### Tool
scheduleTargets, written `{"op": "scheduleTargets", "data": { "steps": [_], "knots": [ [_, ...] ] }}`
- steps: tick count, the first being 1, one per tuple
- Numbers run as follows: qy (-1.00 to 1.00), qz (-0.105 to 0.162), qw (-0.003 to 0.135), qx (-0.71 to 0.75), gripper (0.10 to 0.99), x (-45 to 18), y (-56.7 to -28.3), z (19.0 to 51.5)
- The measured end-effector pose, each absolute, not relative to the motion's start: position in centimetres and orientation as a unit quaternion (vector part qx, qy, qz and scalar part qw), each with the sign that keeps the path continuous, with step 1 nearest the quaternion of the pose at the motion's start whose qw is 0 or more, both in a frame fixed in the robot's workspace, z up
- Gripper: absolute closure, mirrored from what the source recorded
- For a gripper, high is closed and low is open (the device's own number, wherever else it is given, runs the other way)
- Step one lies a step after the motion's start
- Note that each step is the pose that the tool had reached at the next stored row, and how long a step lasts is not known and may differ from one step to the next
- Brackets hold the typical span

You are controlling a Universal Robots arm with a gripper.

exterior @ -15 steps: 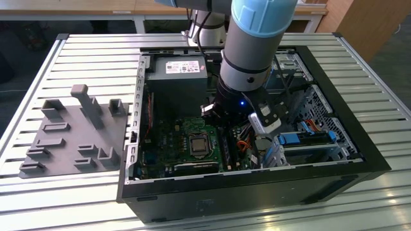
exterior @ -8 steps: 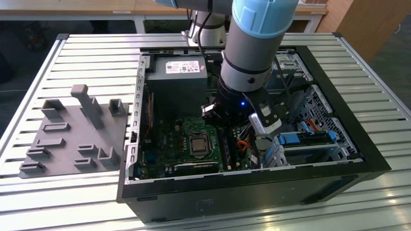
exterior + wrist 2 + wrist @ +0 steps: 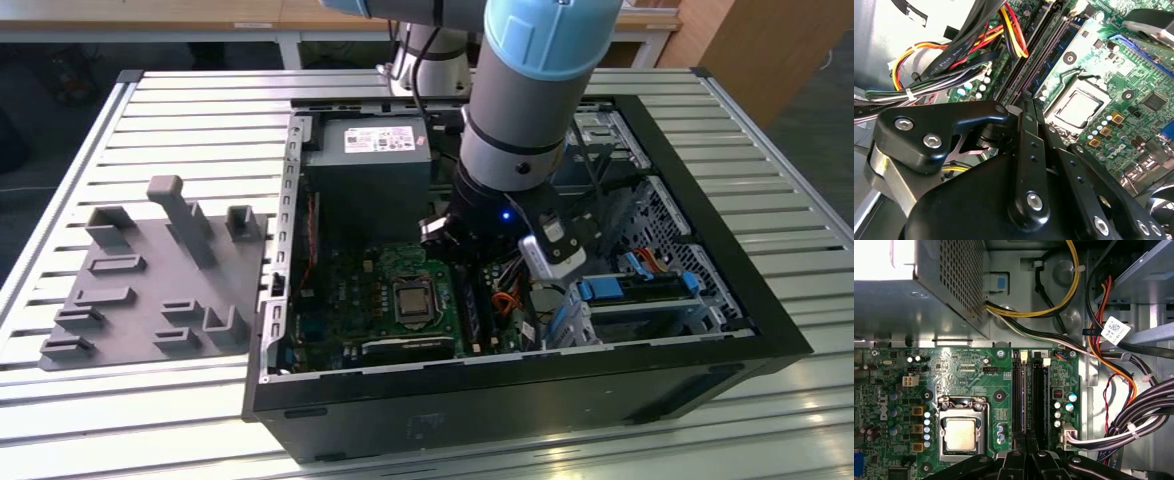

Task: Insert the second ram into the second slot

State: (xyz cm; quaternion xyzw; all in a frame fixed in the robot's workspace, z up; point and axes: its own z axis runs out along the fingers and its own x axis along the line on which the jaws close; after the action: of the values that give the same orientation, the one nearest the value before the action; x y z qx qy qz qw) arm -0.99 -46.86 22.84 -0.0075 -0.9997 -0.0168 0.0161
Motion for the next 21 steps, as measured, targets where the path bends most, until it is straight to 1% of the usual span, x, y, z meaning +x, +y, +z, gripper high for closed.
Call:
{"op": "scheduleTargets", "data": {
  "steps": [21],
  "knots": [
    [-1.000, -0.017, 0.016, -0.008, 0.969, -1.00, -46.86, 22.25]
  ]
}}
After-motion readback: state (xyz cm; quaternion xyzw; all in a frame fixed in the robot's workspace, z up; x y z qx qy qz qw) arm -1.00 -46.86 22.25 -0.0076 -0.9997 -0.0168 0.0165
